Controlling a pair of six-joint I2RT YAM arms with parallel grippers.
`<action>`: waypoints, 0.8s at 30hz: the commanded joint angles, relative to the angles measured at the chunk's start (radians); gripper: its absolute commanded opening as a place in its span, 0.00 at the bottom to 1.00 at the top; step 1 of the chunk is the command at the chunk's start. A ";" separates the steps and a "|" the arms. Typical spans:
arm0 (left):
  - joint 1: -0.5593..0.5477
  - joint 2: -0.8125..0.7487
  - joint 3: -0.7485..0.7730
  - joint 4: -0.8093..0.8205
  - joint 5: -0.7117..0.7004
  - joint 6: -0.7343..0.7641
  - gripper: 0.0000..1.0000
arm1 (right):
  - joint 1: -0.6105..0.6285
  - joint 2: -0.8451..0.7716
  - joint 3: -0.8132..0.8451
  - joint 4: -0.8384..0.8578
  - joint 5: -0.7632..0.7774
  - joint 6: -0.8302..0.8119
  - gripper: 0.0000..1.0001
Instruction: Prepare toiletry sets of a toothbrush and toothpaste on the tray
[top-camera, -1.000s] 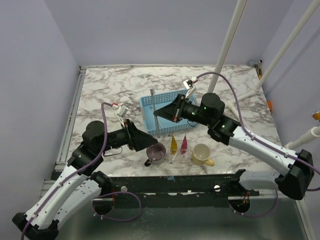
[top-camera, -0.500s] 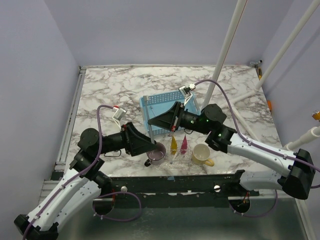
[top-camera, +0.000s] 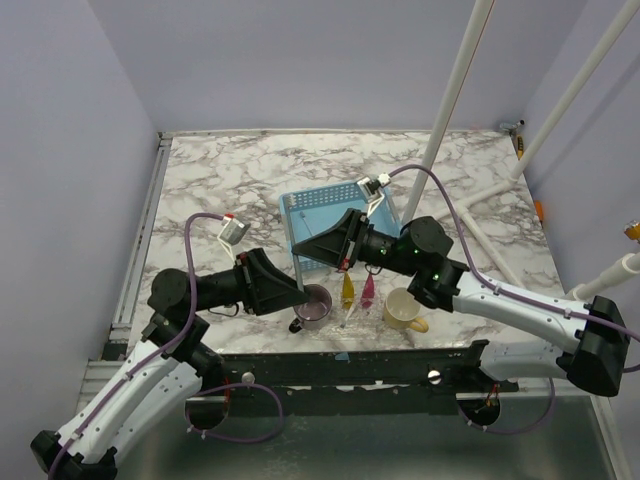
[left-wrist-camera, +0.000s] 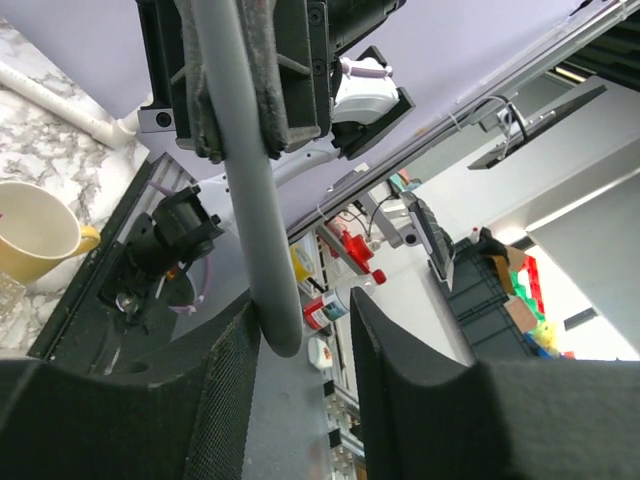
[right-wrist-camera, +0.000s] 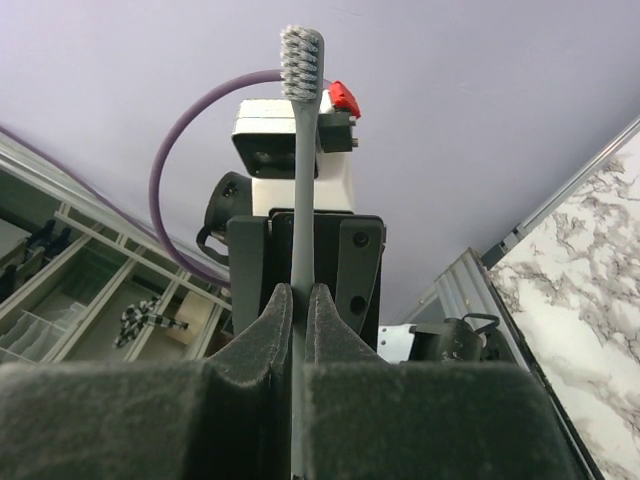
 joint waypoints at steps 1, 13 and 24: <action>0.008 -0.014 -0.008 0.052 0.032 -0.027 0.38 | 0.017 -0.025 -0.013 0.042 0.045 -0.010 0.01; 0.008 -0.016 -0.005 0.041 0.043 -0.023 0.00 | 0.041 -0.039 -0.014 0.009 0.073 -0.041 0.01; 0.008 -0.067 0.019 -0.157 0.036 0.080 0.00 | 0.041 -0.066 0.099 -0.305 0.090 -0.203 0.47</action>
